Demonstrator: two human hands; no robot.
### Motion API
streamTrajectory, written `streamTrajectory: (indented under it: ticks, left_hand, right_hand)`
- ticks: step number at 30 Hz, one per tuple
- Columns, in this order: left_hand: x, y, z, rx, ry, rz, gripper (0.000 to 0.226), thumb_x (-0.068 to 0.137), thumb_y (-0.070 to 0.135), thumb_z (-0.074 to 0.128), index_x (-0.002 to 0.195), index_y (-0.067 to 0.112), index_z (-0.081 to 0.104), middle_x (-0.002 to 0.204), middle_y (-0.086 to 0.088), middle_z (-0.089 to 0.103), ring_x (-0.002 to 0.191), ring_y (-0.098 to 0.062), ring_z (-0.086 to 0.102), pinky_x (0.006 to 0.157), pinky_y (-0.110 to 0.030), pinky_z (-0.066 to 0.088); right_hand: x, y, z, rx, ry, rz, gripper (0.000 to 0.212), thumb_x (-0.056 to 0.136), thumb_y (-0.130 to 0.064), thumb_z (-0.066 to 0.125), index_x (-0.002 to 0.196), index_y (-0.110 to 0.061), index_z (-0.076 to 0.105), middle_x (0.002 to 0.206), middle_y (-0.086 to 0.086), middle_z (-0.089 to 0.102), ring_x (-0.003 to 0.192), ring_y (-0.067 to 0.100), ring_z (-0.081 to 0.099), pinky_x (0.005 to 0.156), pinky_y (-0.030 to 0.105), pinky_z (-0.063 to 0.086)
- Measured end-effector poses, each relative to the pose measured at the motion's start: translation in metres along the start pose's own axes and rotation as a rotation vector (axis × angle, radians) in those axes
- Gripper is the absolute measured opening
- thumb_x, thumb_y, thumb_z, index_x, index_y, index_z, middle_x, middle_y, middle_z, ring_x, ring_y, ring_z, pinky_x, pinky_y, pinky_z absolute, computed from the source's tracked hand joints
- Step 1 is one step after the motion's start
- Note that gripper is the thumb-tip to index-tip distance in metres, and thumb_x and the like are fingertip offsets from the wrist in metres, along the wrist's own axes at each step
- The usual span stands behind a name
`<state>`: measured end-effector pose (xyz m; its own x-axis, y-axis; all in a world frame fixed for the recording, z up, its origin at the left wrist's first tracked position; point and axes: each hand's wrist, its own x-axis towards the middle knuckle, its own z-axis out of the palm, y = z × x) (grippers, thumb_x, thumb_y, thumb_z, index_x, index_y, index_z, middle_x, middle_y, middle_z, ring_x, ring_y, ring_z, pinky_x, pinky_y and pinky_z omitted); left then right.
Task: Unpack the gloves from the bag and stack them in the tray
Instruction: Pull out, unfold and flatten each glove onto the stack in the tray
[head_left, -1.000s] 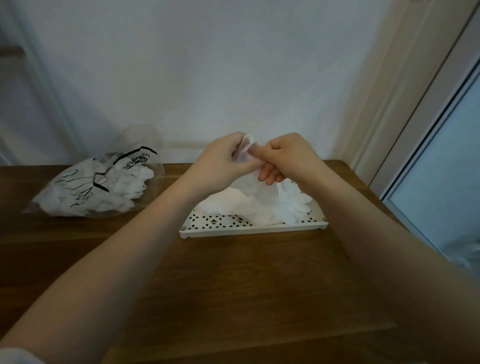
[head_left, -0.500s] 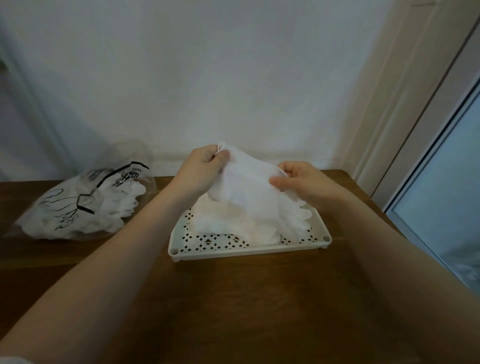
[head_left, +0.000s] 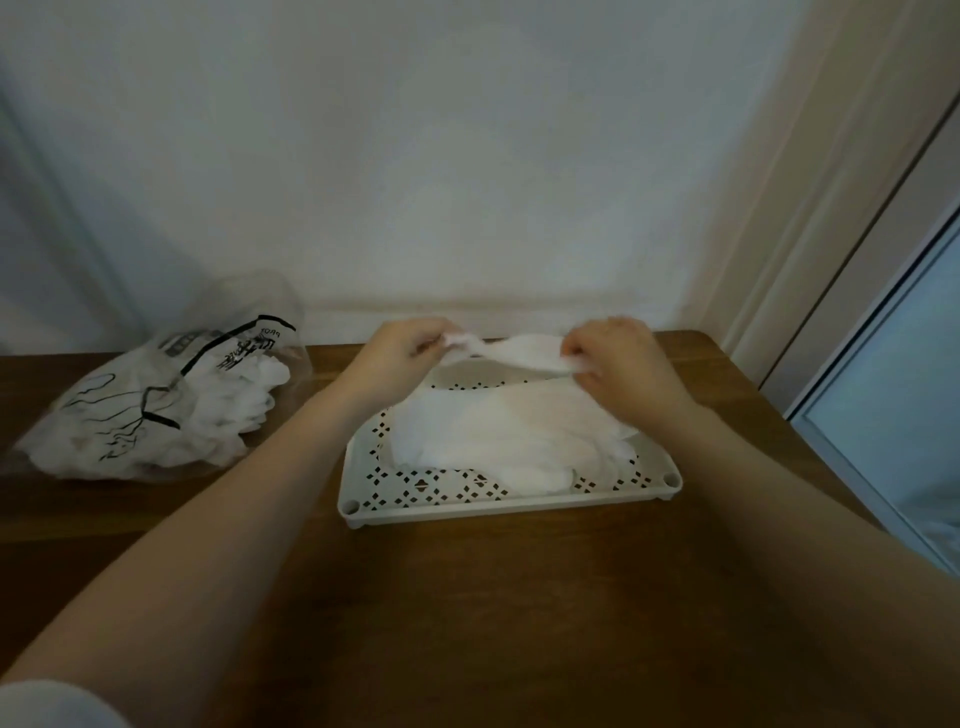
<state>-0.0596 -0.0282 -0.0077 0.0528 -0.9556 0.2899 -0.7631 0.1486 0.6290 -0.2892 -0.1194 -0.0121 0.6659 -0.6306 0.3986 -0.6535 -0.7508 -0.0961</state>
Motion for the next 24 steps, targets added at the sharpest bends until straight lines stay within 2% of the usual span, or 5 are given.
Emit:
streamTrajectory:
  ticks: [5,9,17,20,24]
  left_hand:
    - [-0.022,-0.030,0.009,0.273,-0.156,0.020,0.031,0.095,0.003,0.043,0.118,0.012,0.062,0.119,-0.004,0.062,0.105,-0.020,0.058,0.088,-0.032,0.046]
    - [-0.037,-0.037,0.009,0.662,-0.279,0.193,0.045,0.086,-0.006,0.051,0.122,0.018,0.059,0.130,0.002,0.055,0.109,-0.018,0.055,0.076,-0.033,0.050]
    - [-0.046,-0.053,0.016,0.669,-0.379,0.138,0.030,0.090,0.011,0.052,0.115,0.023,0.061,0.129,0.005,0.057,0.119,-0.014,0.051,0.105,-0.035,0.037]
    - [-0.048,-0.049,0.013,0.501,-0.406,-0.003,0.041,0.087,0.040,0.032,0.102,0.019,0.064,0.115,0.001,0.063,0.113,-0.019,0.053,0.109,-0.038,0.032]
    - [-0.049,-0.039,0.019,0.310,-0.317,-0.123,0.075,0.085,0.070,0.018,0.098,0.014,0.065,0.095,0.005,0.063,0.089,-0.020,0.061,0.083,-0.040,0.050]
  right_hand:
    - [-0.025,-0.020,0.029,-0.067,-0.312,-0.063,0.015,0.092,-0.023,0.052,0.106,-0.021,0.057,0.112,-0.004,0.056,0.108,0.015,0.048,0.117,0.031,0.009]
    - [-0.025,-0.033,0.028,-0.308,-0.431,-0.143,0.029,0.093,-0.030,0.046,0.117,-0.017,0.053,0.127,0.002,0.051,0.125,0.018,0.041,0.118,0.037,-0.001]
    - [-0.033,-0.036,0.020,-0.173,-0.745,0.068,0.068,0.094,-0.061,0.016,0.115,-0.013,0.060,0.138,0.011,0.047,0.123,0.024,0.045,0.111,0.044,0.021]
    - [-0.026,-0.040,0.008,0.018,-0.549,0.191,0.098,0.077,-0.072,-0.003,0.091,-0.005,0.067,0.094,0.008,0.068,0.087,0.023,0.062,0.098,0.042,0.035]
    - [-0.017,-0.043,0.018,0.007,-0.098,0.177,0.034,0.098,-0.040,0.038,0.093,-0.013,0.059,0.095,0.002,0.065,0.084,0.021,0.061,0.086,0.034,0.042]
